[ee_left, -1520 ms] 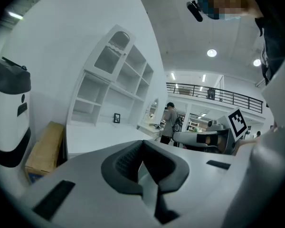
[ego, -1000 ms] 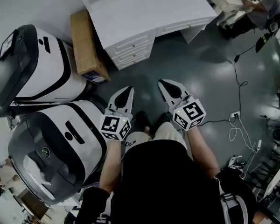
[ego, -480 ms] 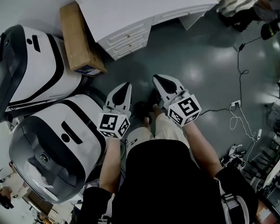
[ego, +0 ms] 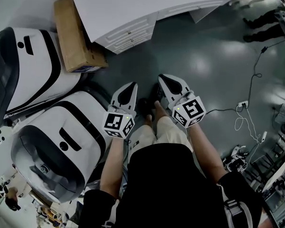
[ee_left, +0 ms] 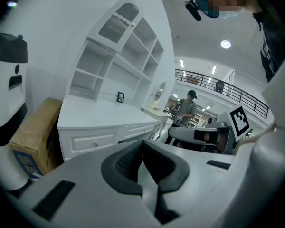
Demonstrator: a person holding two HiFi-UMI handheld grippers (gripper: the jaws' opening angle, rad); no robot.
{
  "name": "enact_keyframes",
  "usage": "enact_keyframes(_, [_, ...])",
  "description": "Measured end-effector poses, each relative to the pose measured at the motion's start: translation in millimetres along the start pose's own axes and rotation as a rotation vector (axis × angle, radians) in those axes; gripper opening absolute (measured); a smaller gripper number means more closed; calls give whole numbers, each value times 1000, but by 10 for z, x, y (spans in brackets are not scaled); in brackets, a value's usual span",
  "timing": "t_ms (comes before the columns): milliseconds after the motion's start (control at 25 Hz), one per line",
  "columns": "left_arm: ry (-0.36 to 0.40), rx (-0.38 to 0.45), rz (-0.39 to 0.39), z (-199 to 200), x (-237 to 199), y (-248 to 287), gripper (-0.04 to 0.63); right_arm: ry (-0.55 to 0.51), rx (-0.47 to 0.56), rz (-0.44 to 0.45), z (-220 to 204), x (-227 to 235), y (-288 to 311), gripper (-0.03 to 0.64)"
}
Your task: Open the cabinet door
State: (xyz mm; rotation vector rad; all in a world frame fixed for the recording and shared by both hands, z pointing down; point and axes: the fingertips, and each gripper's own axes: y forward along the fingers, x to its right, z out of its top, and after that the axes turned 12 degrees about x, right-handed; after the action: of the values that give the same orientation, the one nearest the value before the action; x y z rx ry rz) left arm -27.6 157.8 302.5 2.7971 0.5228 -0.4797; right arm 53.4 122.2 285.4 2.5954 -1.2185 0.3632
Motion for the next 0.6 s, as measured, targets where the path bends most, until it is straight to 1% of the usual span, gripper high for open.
enact_keyframes(280, [-18, -49, 24, -220, -99, 517, 23, 19, -19, 21, -100, 416, 176, 18])
enact_keyframes(600, [-66, -65, 94, -366, -236, 952, 24, 32, -30, 45, -141, 748, 291, 17])
